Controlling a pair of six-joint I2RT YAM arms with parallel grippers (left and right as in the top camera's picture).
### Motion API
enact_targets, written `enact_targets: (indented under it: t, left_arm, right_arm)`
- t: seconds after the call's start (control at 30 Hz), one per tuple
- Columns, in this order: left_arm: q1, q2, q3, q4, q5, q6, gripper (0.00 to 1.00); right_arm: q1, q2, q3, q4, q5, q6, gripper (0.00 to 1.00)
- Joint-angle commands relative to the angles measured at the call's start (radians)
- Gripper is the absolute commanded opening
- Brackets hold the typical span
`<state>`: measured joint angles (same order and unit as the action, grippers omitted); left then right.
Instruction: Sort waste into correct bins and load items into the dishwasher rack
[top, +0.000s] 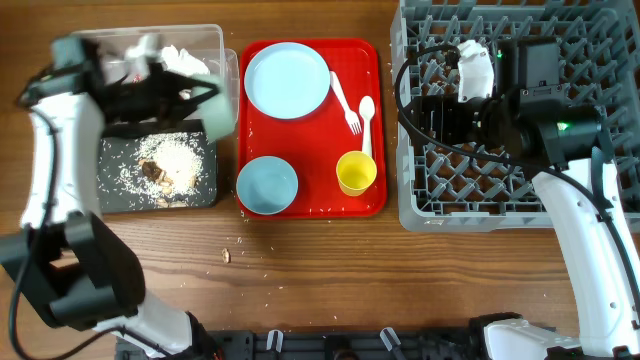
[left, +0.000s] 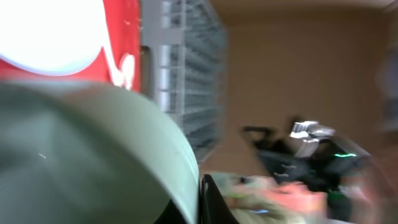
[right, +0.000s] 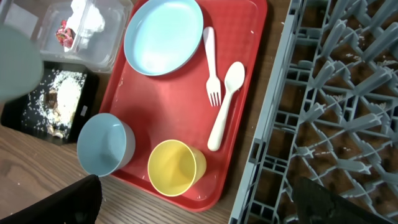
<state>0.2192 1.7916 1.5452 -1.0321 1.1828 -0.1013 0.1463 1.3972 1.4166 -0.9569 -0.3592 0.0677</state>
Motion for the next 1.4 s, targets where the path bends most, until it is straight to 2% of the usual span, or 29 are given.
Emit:
enact_targets:
  t: [0.0, 0.07, 0.2, 0.3, 0.4, 0.43, 0.5, 0.53, 0.57, 0.63, 0.73, 0.87, 0.93, 1.03, 1.17, 1.37]
  left_arm:
    - [-0.220, -0.037, 0.018, 0.129, -0.492, -0.121, 0.04]
    - [-0.365, -0.015, 0.018, 0.200, -0.750, -0.120, 0.04]
    - [-0.598, 0.067, 0.018, 0.272, -1.073, -0.120, 0.04]
    - [-0.707, 0.146, 0.018, 0.280, -1.179, -0.120, 0.04]
    - [-0.750, 0.198, 0.018, 0.277, -1.180, -0.120, 0.05]
    - [-0.764, 0.213, 0.018, 0.277, -1.180, -0.120, 0.11]
    - [-0.774, 0.219, 0.018, 0.277, -1.180, -0.120, 0.32]
    - [-0.776, 0.219, 0.018, 0.279, -1.180, -0.120, 0.36]
    - [-0.777, 0.218, 0.019, 0.286, -1.180, -0.120, 0.45]
    - [-0.777, 0.214, 0.019, 0.296, -1.180, -0.120, 0.54]
    - [-0.776, 0.186, 0.031, 0.287, -1.164, -0.120, 0.57]
    - [-0.776, 0.107, 0.060, 0.253, -1.062, -0.099, 0.61]
    - [-0.776, 0.079, 0.060, 0.231, -0.970, -0.011, 0.66]
    - [-0.776, 0.076, 0.059, 0.156, -0.880, 0.099, 0.66]
    - [-0.778, 0.116, 0.054, 0.069, -0.880, 0.166, 0.66]
    - [-0.778, 0.192, 0.025, 0.079, -0.880, 0.165, 0.64]
  right_arm:
    - [0.004, 0.006, 0.028, 0.005, -0.009, 0.014, 1.00]
    - [0.004, 0.006, 0.028, 0.007, -0.009, 0.014, 1.00]
    - [0.004, 0.006, 0.028, 0.006, -0.009, 0.014, 1.00]
    - [0.004, 0.006, 0.028, 0.006, -0.009, 0.014, 1.00]
    - [0.004, 0.006, 0.028, 0.006, -0.009, 0.014, 1.00]
    - [0.004, 0.006, 0.028, 0.006, -0.009, 0.014, 1.00]
    - [0.004, 0.006, 0.028, 0.006, -0.009, 0.013, 1.00]
    - [0.004, 0.006, 0.028, 0.006, -0.009, 0.014, 1.00]
    - [0.004, 0.006, 0.028, 0.006, -0.009, 0.013, 1.00]
    - [0.004, 0.006, 0.028, 0.007, -0.009, 0.013, 1.00]
    - [0.004, 0.006, 0.028, 0.006, -0.009, 0.013, 1.00]
    - [0.004, 0.006, 0.028, 0.006, -0.009, 0.013, 1.00]
    - [0.004, 0.007, 0.028, 0.006, -0.009, 0.014, 1.00]
    - [0.004, 0.007, 0.028, 0.007, -0.008, 0.013, 1.00]
    - [0.004, 0.013, 0.028, 0.007, -0.008, 0.013, 1.00]
    - [0.004, 0.034, 0.011, 0.005, -0.009, 0.013, 1.00]
